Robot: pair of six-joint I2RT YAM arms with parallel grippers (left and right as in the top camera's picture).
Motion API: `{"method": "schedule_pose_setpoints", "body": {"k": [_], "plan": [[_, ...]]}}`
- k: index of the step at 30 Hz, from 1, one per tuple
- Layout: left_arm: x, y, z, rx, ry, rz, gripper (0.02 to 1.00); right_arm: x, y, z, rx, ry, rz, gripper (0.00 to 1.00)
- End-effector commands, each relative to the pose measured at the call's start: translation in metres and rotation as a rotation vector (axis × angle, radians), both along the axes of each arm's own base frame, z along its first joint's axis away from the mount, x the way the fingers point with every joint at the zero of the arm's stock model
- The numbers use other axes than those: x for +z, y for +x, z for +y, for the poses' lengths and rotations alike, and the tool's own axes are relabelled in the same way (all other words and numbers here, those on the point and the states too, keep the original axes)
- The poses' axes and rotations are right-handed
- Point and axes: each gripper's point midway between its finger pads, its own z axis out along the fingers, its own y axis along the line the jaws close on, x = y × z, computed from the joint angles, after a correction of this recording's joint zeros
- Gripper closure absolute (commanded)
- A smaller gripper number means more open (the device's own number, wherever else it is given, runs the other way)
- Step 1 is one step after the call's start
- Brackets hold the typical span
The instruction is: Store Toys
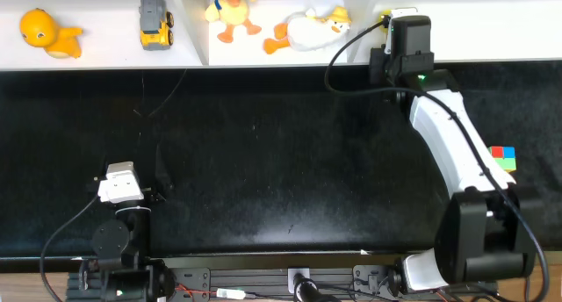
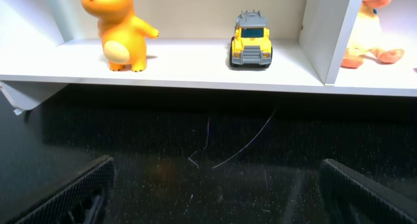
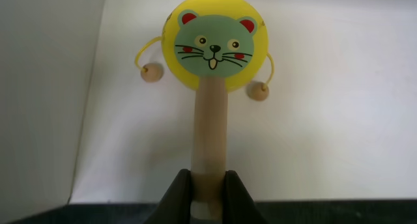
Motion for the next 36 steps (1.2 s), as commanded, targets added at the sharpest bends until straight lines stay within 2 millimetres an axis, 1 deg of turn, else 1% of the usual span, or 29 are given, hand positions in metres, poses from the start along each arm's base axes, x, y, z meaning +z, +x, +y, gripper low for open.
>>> {"method": "schedule_pose_setpoints", "body": {"k": [1, 2, 4, 7, 10, 12, 15, 17, 18, 19, 21, 24, 28, 30, 33, 36], "plan": [[0.001, 0.000, -0.003, -0.016, 0.021, -0.004, 0.020, 0.015, 0.017, 0.003, -0.001, 0.027, -0.069, 0.801], [0.001, 0.000, -0.003, -0.016, 0.021, -0.004, 0.020, 0.017, 0.019, 0.004, -0.001, 0.028, -0.079, 0.733], [0.001, 0.000, -0.003, -0.016, 0.021, -0.004, 0.020, 0.019, 0.019, 0.004, -0.001, 0.030, -0.087, 0.656], [0.001, 0.000, -0.003, -0.015, 0.021, -0.004, 0.020, 0.021, 0.012, 0.003, -0.005, 0.031, -0.064, 0.623], [0.001, 0.000, -0.003, -0.016, 0.021, -0.004, 0.020, 0.028, -0.006, 0.001, -0.005, 0.026, -0.038, 0.595], [0.001, 0.000, -0.003, -0.016, 0.021, -0.004, 0.020, 0.036, -0.029, -0.002, -0.007, 0.021, -0.016, 0.562], [0.001, 0.000, -0.003, -0.016, 0.021, -0.004, 0.020, 0.043, -0.075, -0.013, -0.034, -0.007, -0.004, 0.395], [0.001, 0.000, -0.003, -0.016, 0.021, -0.004, 0.023, 0.044, -0.109, -0.024, -0.062, -0.034, -0.010, 0.207], [0.001, 0.000, -0.003, -0.016, 0.021, -0.004, 0.020, 0.043, -0.126, -0.030, -0.077, -0.049, -0.013, 0.064], [0.001, 0.000, -0.003, -0.016, 0.021, -0.004, 0.020, 0.042, -0.143, -0.035, -0.090, -0.061, -0.019, 0.005], [0.001, 0.000, -0.003, -0.016, 0.021, -0.004, 0.020, 0.039, -0.173, -0.038, -0.091, -0.059, -0.026, 0.005], [0.001, 0.000, -0.003, -0.016, 0.021, -0.004, 0.020, 0.034, -0.210, -0.041, -0.090, -0.058, -0.029, 0.005], [0.001, 0.000, -0.003, -0.016, 0.021, -0.004, 0.020, 0.029, -0.249, -0.045, -0.089, -0.061, -0.006, 0.005], [0.001, 0.000, -0.003, -0.016, 0.021, -0.004, 0.020, 0.027, -0.263, -0.046, -0.089, -0.064, 0.014, 0.005], [0.001, 0.000, -0.003, -0.016, 0.021, -0.004, 0.020, 0.022, -0.277, -0.047, -0.085, -0.065, 0.046, 0.003], [0.001, 0.000, -0.003, -0.016, 0.021, -0.004, 0.020, 0.024, -0.277, -0.043, -0.068, -0.045, 0.034, 0.005]]}}
